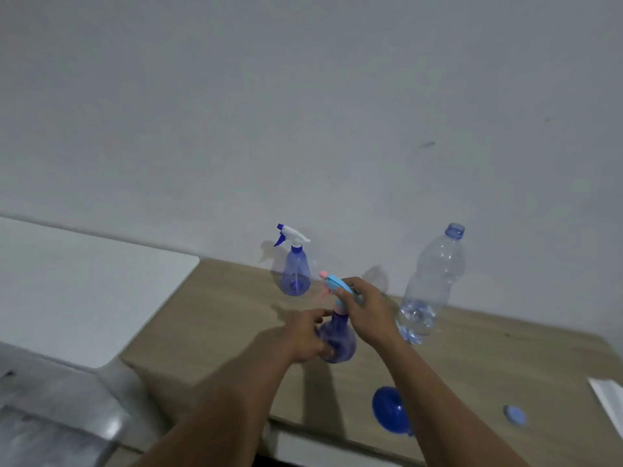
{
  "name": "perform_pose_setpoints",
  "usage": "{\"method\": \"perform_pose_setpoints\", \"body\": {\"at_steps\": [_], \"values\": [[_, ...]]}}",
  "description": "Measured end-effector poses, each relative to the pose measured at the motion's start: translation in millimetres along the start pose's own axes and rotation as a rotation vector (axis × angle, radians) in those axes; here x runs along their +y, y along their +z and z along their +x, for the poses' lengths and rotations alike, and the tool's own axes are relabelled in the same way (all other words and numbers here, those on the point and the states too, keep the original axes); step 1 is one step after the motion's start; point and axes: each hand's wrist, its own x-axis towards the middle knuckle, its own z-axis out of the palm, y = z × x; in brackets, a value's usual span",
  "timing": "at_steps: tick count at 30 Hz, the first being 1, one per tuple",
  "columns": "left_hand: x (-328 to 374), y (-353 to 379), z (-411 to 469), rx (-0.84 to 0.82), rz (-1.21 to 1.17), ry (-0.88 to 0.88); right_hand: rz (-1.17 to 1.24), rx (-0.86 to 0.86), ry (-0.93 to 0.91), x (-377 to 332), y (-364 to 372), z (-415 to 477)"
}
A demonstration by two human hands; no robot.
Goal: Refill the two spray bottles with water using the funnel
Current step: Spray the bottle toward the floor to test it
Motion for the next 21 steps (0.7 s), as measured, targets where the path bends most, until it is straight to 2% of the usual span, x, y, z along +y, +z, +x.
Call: {"method": "perform_pose_setpoints", "body": {"at_steps": [8,11,17,21], "values": [[-10.9,6.0,90.6,0.037,-0.005,0.144,0.049,0.071,0.06,33.1,5.9,75.3],[-17.9,8.5,124.8,0.135,0.051,0.233,0.051,0.125,0.063,53.7,11.9,107.6],[-48.6,31.3,192.9,0.204,0.001,0.173,0.022,0.17,0.127,99.0,24.5,149.6],[-49.2,37.1,211.1,0.244,0.044,0.199,0.029,0.206,0.131,109.9,28.9,168.1]]}}
